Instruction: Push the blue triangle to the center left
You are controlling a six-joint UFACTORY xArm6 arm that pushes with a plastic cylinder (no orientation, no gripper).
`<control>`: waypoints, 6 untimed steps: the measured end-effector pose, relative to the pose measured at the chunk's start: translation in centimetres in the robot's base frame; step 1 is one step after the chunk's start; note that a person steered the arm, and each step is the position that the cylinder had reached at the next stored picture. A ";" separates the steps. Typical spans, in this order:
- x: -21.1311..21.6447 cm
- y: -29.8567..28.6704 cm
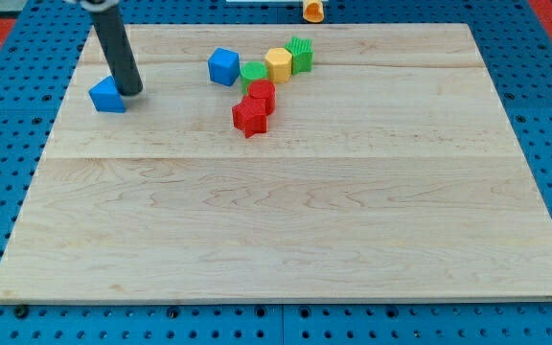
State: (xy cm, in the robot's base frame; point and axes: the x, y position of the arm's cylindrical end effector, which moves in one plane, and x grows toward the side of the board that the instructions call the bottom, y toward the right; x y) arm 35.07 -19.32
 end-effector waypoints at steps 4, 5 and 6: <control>2.5 -3.4; 0.0 -5.6; 4.9 -3.3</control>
State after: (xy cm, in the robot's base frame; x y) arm 40.02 -22.58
